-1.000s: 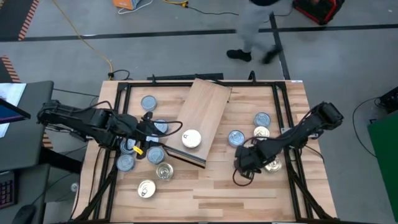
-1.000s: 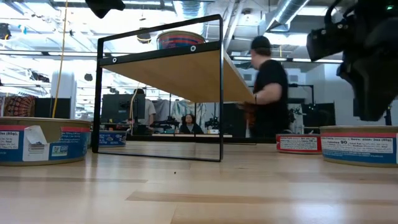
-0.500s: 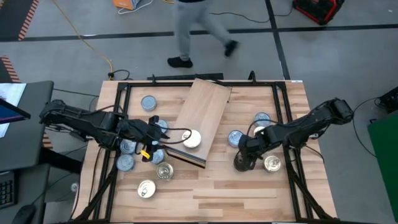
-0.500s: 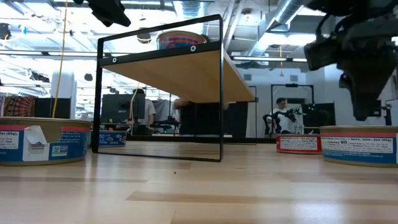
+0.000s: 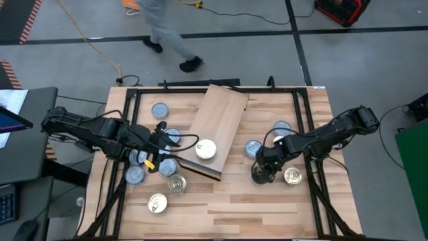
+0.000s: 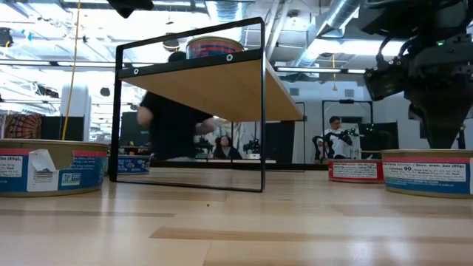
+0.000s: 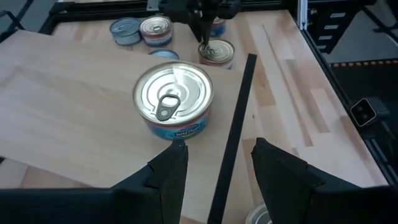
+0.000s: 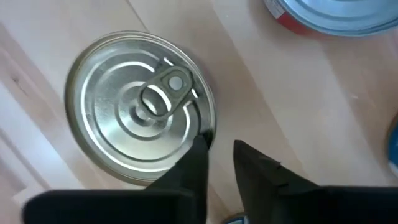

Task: Stack canned seafood by type on shelf
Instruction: Stack the blue pink tuna can on top of the blue pink tuna can on the shelf

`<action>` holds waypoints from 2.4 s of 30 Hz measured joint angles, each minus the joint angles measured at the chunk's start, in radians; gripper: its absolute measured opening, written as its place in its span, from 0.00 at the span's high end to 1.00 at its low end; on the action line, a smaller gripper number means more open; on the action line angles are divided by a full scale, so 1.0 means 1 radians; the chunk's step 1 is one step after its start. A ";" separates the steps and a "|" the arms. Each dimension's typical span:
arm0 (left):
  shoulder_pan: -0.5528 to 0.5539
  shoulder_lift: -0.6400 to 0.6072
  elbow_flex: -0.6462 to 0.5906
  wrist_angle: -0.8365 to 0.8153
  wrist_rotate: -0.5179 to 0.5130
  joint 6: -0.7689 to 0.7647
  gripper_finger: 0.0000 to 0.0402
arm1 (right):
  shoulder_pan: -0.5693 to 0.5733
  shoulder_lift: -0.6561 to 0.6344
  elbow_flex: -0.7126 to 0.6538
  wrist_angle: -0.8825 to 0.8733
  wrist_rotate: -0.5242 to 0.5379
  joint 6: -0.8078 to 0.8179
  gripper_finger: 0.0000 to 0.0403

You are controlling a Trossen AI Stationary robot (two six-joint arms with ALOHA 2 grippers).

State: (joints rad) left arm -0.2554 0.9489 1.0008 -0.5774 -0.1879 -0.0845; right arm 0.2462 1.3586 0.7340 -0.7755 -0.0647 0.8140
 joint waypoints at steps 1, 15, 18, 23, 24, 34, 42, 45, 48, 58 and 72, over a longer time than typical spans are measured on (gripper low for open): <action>0.000 0.000 -0.001 0.001 0.000 0.000 0.57 | -0.007 0.000 -0.012 0.013 -0.008 0.000 0.82; 0.000 0.000 -0.009 -0.001 -0.016 0.005 0.57 | -0.113 -0.001 -0.032 -0.194 0.041 0.013 0.85; 0.000 0.000 -0.009 -0.001 -0.030 0.005 0.57 | -0.119 -0.024 0.028 -0.281 0.098 0.013 0.85; 0.000 0.000 -0.009 0.000 -0.034 0.004 0.57 | -0.093 -0.079 0.149 -0.355 0.179 -0.041 0.84; 0.000 0.000 -0.009 0.000 -0.034 0.004 0.57 | -0.082 -0.087 0.172 -0.344 0.184 -0.054 0.83; 0.000 0.000 -0.009 0.000 -0.034 -0.006 0.57 | 0.119 -0.049 0.300 -0.341 0.167 -0.050 0.47; -0.007 0.002 -0.040 0.086 -0.092 0.005 0.57 | 0.214 0.015 0.308 -0.400 0.117 -0.002 0.11; -0.021 0.003 -0.060 0.135 -0.092 0.025 0.57 | 0.235 0.040 0.321 -0.439 0.116 -0.003 0.07; -0.034 0.002 -0.062 0.147 -0.113 0.035 0.57 | 0.255 0.065 0.331 -0.473 0.116 -0.007 0.06; -0.053 0.002 -0.063 0.131 -0.212 0.001 0.56 | 0.281 0.134 0.331 -0.492 0.116 -0.045 0.06; -0.054 0.001 -0.063 0.115 -0.233 0.028 0.41 | 0.232 0.200 0.324 -0.466 0.106 -0.182 0.15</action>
State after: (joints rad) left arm -0.3092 0.9501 0.9379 -0.4620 -0.4212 -0.0566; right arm 0.4779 1.5587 1.0584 -1.2410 0.0412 0.6316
